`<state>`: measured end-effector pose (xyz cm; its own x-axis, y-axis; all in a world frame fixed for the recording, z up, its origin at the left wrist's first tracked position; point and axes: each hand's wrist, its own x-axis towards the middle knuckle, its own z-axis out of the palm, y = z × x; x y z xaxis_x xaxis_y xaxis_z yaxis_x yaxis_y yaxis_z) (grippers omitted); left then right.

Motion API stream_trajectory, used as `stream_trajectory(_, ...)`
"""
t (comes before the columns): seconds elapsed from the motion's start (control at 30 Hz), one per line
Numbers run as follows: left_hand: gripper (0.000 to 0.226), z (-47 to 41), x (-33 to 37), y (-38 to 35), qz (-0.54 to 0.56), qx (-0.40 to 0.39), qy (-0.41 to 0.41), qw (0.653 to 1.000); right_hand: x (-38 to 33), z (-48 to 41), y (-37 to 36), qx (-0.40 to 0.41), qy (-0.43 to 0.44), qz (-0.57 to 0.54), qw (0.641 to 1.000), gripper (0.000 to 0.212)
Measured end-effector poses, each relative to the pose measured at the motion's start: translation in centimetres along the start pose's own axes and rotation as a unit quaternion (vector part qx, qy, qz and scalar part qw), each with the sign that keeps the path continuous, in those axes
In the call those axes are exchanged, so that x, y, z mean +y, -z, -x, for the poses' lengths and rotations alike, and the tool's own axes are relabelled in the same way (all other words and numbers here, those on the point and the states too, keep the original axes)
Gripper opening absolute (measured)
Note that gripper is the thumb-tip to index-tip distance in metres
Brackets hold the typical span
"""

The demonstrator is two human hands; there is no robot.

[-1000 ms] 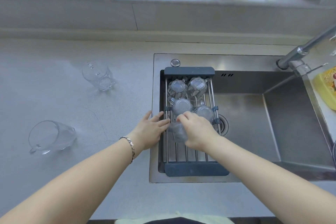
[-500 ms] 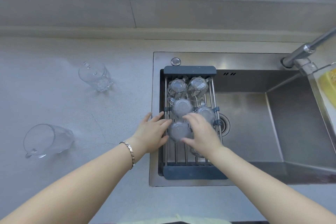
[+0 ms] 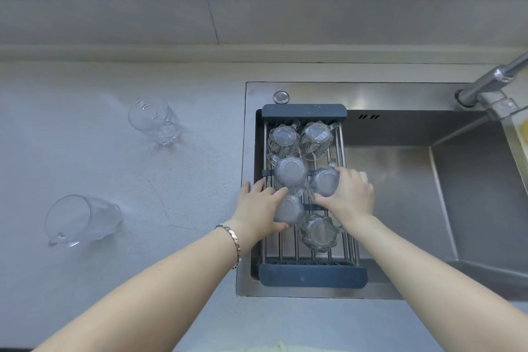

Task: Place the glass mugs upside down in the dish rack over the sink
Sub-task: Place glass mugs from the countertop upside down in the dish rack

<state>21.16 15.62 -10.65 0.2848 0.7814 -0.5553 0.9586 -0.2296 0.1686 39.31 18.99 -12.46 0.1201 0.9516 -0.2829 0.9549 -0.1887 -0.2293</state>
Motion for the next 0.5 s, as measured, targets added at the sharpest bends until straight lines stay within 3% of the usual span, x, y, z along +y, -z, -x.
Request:
stream_trajectory(0.17,0.078,-0.4,0.0,0.1,-0.008,-0.012,-0.009,1.000,-0.5,-0.5,-0.5,0.048,-0.022,-0.126,0.991,0.068)
stream_trajectory(0.5,0.074,-0.7,0.0,0.9,-0.038,-0.006,-0.030,0.999,-0.3,-0.7,-1.2,0.104,0.000,-0.182,0.978,0.066)
